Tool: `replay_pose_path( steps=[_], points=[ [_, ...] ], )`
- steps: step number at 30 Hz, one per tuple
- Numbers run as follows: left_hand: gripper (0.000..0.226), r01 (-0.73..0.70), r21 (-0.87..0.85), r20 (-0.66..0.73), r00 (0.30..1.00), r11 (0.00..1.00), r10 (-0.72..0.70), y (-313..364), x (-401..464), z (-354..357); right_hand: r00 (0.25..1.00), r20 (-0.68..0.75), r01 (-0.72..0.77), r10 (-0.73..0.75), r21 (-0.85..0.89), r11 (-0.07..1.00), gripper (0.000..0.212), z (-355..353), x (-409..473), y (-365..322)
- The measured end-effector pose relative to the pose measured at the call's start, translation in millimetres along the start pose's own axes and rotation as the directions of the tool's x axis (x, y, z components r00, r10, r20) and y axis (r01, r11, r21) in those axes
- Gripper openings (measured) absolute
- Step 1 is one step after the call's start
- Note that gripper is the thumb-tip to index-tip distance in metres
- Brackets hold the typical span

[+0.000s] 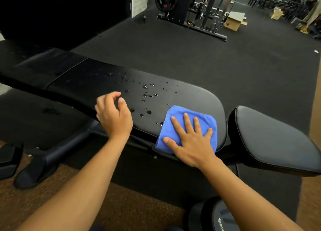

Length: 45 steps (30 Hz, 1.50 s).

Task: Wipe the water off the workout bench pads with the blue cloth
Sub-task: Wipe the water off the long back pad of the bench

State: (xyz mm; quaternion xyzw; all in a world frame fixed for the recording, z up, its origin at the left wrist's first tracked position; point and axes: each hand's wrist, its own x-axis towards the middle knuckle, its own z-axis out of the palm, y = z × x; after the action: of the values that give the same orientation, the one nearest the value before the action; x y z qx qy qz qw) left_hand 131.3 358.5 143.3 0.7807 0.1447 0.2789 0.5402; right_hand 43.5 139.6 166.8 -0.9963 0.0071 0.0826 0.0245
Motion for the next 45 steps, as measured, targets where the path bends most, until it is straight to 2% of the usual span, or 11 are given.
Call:
replay_pose_path(
  steps=[3,5,8,11,16,30,45],
  points=[
    [0.044,-0.051,0.235,0.0,0.999,0.971,0.053,-18.3,24.2,-5.5,0.997,-0.018,0.079,-0.079,-0.027,0.997,0.075,-3.1,8.7,7.1],
    [0.058,0.035,0.277,-0.057,0.998,0.96,-0.021,-34.4,36.3,-16.6,0.992,-0.027,0.119,-0.12,-0.046,0.992,0.076,-3.0,15.5,7.7],
    [0.071,0.232,0.205,-0.17,0.965,0.951,-0.198,-54.0,49.8,-30.4,0.992,-0.033,0.116,-0.119,-0.085,0.99,0.08,-2.0,29.9,-1.9],
    [0.074,0.326,0.115,-0.169,0.937,0.938,-0.305,-64.0,60.1,-24.2,0.996,-0.029,0.085,-0.086,-0.05,0.995,0.082,-4.3,49.4,-15.3],
    [0.075,0.329,0.02,-0.134,0.937,0.944,-0.323,-68.0,60.8,-11.5,0.999,-0.021,0.041,-0.041,-0.004,0.999,0.083,-8.8,78.9,-31.6],
    [0.072,0.297,0.047,-0.082,0.953,0.954,-0.292,-74.3,60.4,-12.7,0.997,-0.01,-0.072,0.073,0.055,0.996,0.084,-23.1,173.7,-89.0],
    [0.071,0.297,0.052,-0.044,0.955,0.953,-0.295,-68.6,59.1,-18.0,0.998,0.005,0.061,-0.061,0.053,0.997,0.075,-6.9,80.8,-100.1]
  ],
)
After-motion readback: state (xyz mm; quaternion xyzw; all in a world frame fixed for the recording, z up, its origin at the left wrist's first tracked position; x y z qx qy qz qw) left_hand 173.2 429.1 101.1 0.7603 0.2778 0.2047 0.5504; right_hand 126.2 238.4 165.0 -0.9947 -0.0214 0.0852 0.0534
